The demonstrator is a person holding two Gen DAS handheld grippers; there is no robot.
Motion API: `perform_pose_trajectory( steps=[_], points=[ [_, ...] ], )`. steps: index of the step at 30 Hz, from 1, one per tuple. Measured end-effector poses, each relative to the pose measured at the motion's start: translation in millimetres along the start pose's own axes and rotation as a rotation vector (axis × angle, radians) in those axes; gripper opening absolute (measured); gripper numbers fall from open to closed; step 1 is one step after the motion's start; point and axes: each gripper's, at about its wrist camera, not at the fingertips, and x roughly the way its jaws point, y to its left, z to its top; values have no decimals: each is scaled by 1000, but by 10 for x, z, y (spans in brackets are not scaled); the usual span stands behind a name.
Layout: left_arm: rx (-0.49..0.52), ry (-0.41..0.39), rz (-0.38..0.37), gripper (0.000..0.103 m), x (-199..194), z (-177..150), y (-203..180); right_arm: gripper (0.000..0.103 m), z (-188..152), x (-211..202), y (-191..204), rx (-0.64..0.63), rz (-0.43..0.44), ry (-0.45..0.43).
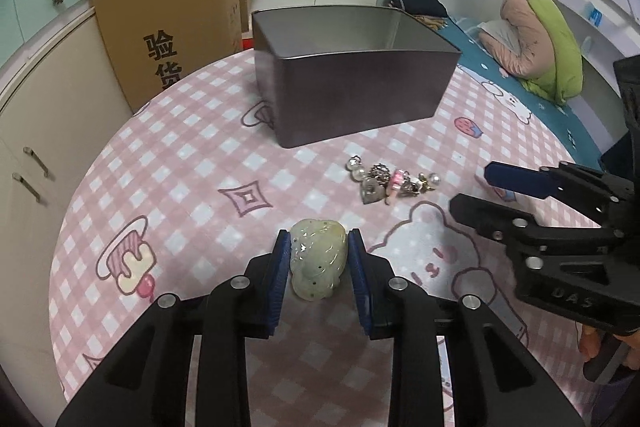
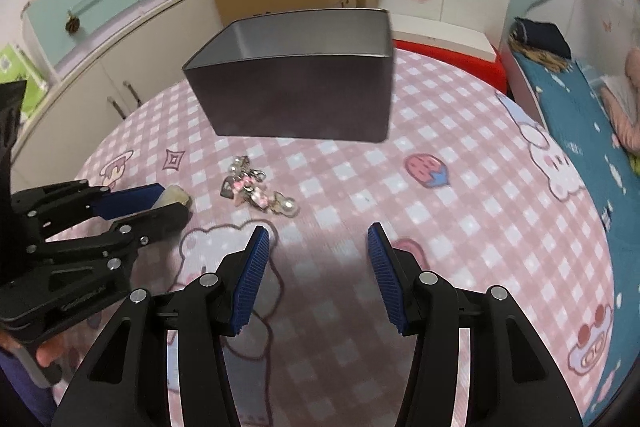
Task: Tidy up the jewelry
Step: 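Grasp the pale jade pendant with the left tool while the right tool grasps a pearl charm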
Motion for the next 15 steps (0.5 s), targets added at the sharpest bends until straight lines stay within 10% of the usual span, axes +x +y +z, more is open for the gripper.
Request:
perform_pose_trajectory(
  steps=[11, 15],
  points=[
    [-7, -8, -25, 27, -26, -26, 62, 49, 132, 166, 156, -106, -37, 7],
    [-11, -8, -32, 27, -32, -15, 79, 29, 171, 182, 223, -133, -2, 16]
  ],
)
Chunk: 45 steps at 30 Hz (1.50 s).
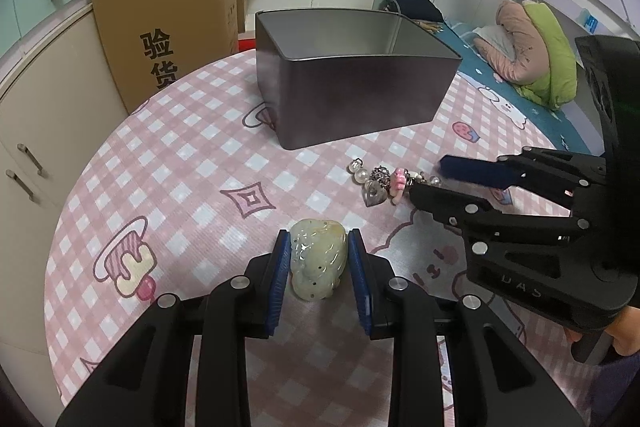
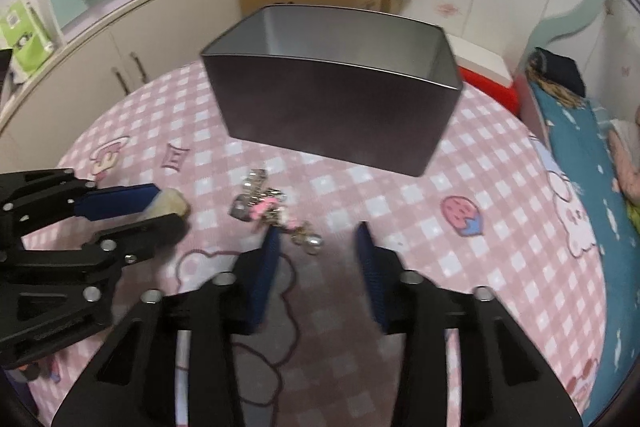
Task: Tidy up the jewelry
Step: 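Grasp the pale jade pendant with the left tool while the right tool grasps a pearl charm, then lower the jade pendant and pearl charm into the tin box with both tools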
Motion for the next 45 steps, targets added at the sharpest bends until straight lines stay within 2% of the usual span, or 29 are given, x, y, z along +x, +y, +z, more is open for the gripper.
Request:
perform_pose_trajectory(
  steps=[5, 7, 15, 21, 28, 36, 40, 45],
  points=[
    [-1, 0, -1, 27, 5, -1, -7, 14, -9, -26, 78, -18, 7, 6],
    [-5, 2, -3, 27, -1, 0, -3, 12, -55, -62, 72, -13, 9, 7],
    [12, -3, -33, 27, -59, -16, -89, 12, -277, -291, -69, 37, 13, -15],
    [24, -33, -65, 27, -181, 75, -178, 12, -223, -519, -196, 61, 11, -64],
    [52, -80, -81, 27, -373, 295, -263, 12, -40, -762, -228, 68, 30, -132],
    [58, -144, -83, 27, -557, 775, -228, 12, 360, -985, -362, 109, 54, -214],
    [32, -132, -100, 27, -494, 1048, -155, 12, 605, -1001, -437, 134, 66, -238],
    [13, -81, -104, 27, -284, 1263, -79, 12, 821, -829, -529, 174, 92, -216]
  ],
)
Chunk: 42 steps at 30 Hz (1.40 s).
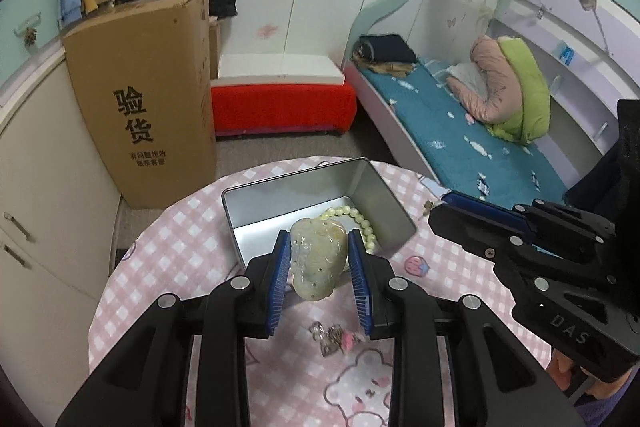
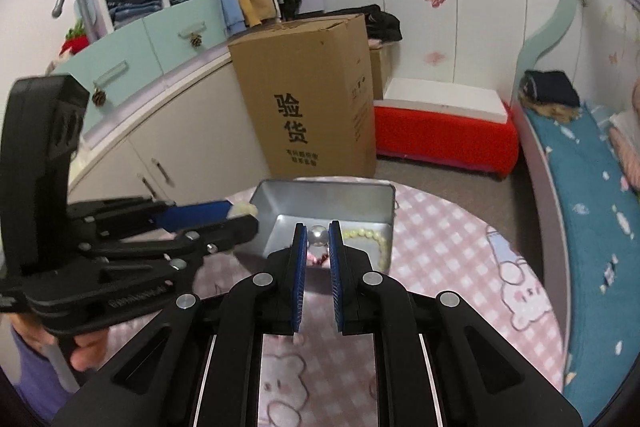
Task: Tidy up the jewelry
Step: 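Lower the jade pendant and pearl charm into the tin box with both tools, then open both tools and move back toward the last silver charms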
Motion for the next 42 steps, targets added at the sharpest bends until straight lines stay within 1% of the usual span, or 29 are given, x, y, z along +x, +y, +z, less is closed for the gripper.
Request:
perform_pose_trajectory(
  steps=[3, 8, 11, 18, 22, 27, 29, 34, 35, 39, 41, 42],
  points=[
    [1, 36, 25, 27, 177, 50, 37, 12, 34, 164, -4, 7, -8, 19],
    [-14, 71, 40, 27, 394, 71, 122, 12, 27, 468, -28, 21, -11, 67],
    [-3, 88, 62, 27, 515, 62, 139, 12, 0, 617, -56, 31, -7, 98],
    [-1, 118, 75, 27, 666, 47, 181, 12, -64, 820, -110, 62, 2, 137],
    [16, 107, 95, 26, 672, 39, 160, 12, -98, 849, -121, 63, 2, 147],
    [22, 103, 96, 26, 652, 38, 146, 12, -111, 846, -124, 62, 2, 151],
    [24, 99, 104, 28, 635, 40, 143, 12, -121, 839, -141, 61, 3, 155],
    [31, 77, 112, 28, 548, 49, 102, 12, -127, 805, -161, 73, 14, 152],
    [35, 72, 113, 28, 531, 52, 92, 14, -126, 790, -168, 78, 19, 149],
    [34, 61, 105, 28, 450, 49, 69, 14, -132, 730, -184, 84, 23, 144],
    [32, 54, 105, 30, 412, 36, 55, 14, -137, 683, -178, 85, 20, 137],
    [33, 43, 113, 35, 375, 23, 52, 14, -137, 649, -178, 89, 20, 132]
  ],
)
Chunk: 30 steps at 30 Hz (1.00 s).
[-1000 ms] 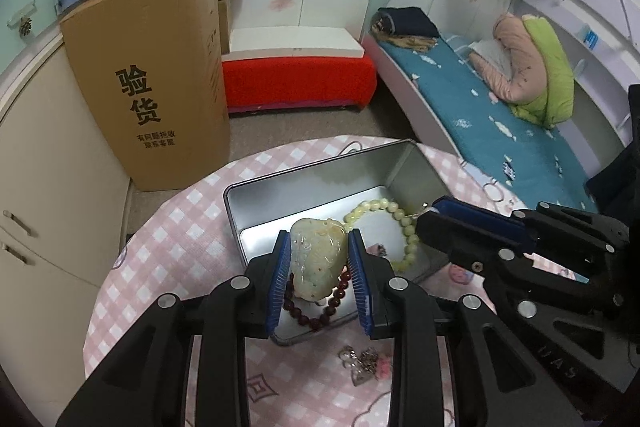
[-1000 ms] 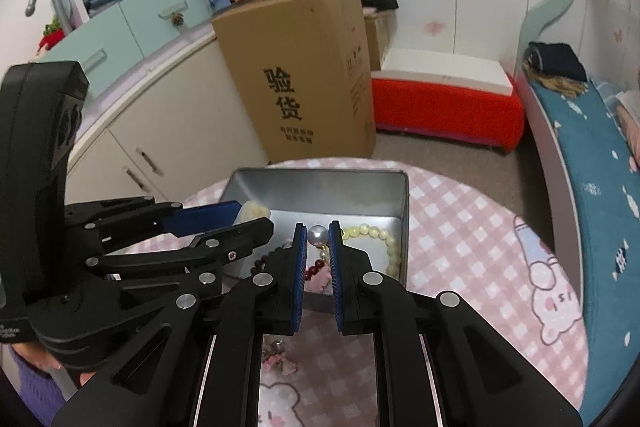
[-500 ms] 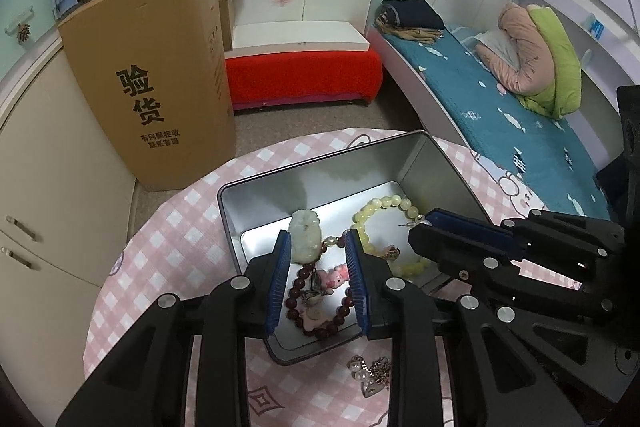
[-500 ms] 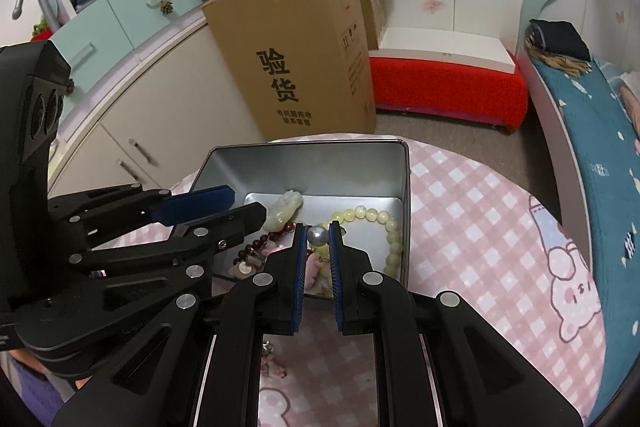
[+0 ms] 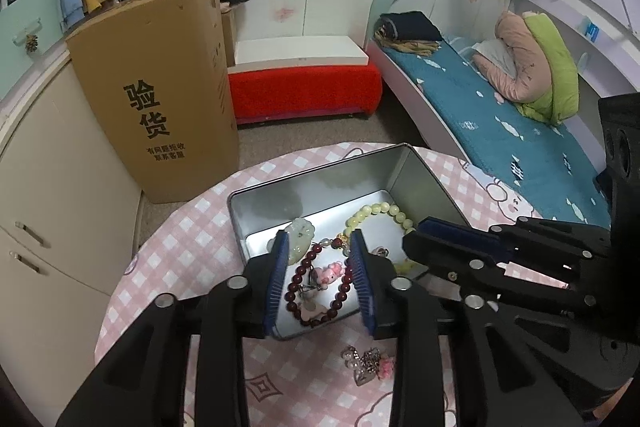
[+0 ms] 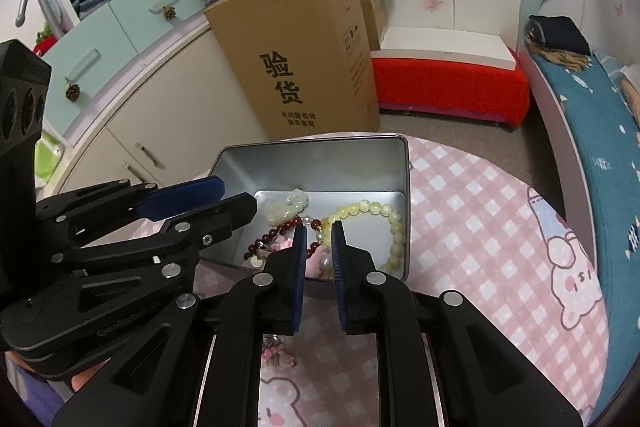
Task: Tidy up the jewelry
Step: 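Open both tools and move back toward the last silver charms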
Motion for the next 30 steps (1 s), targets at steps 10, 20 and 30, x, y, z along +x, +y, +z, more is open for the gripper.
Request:
perform_pose_trajectory(
  steps=[10, 20, 30],
  points=[
    [20, -88, 34, 52, -399, -164, -69, 19, -93, -366, 94, -17, -5, -51],
    [-8, -165, 92, 65, -726, -542, 27, 48, -380, -633, 197, -34, -28, -102],
    [-76, -169, 99, 67, -766, -904, 208, 48, -662, -495, 228, -19, -26, -58]
  ],
)
